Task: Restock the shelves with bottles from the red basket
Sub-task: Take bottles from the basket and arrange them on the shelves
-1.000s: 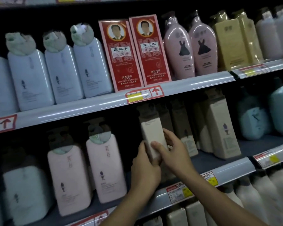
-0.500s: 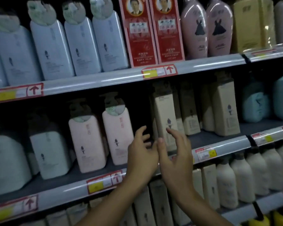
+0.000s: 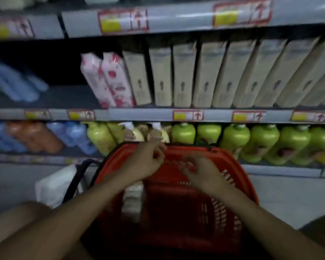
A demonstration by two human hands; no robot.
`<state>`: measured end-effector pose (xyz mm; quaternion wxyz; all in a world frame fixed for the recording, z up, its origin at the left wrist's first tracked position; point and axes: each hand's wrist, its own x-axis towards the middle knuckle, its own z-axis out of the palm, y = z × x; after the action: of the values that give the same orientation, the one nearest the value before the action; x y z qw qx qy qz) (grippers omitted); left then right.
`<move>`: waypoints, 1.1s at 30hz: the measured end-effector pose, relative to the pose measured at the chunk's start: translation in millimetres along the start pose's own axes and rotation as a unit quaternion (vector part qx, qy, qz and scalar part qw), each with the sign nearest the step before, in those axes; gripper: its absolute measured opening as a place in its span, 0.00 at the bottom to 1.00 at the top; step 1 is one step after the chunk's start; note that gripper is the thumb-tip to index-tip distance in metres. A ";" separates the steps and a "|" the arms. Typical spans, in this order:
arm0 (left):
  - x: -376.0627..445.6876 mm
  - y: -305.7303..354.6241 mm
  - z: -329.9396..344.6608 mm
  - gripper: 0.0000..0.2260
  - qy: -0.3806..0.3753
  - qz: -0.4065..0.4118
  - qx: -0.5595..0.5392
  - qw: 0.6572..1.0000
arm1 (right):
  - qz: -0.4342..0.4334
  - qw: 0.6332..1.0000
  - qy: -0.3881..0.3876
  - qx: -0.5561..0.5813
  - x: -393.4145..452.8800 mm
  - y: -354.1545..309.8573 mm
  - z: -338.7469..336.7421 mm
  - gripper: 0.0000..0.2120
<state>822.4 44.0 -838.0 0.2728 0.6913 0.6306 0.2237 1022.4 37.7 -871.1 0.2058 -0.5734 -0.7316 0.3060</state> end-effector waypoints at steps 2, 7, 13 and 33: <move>-23.8 -52.0 10.0 0.11 -0.061 -0.096 0.060 0.992 | 0.039 0.993 -0.108 -0.032 -5.5 11.8 51.6 0.22; -27.9 -98.3 25.4 0.24 -0.244 -0.182 0.194 0.933 | 0.029 0.969 -0.245 -0.008 13.6 23.7 148.3 0.39; 1.8 -96.0 46.4 0.27 -0.276 -0.182 0.258 0.908 | -0.005 0.954 -0.296 0.051 44.7 40.0 197.5 0.39; -40.7 -16.7 26.9 0.16 0.102 -0.029 -0.208 0.972 | 0.070 0.981 0.080 0.162 -8.0 3.3 39.2 0.32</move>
<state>823.2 1.9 -867.8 0.3511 0.5745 0.6146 0.4110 1001.2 22.2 -901.5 0.3314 -0.6051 -0.6114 0.3875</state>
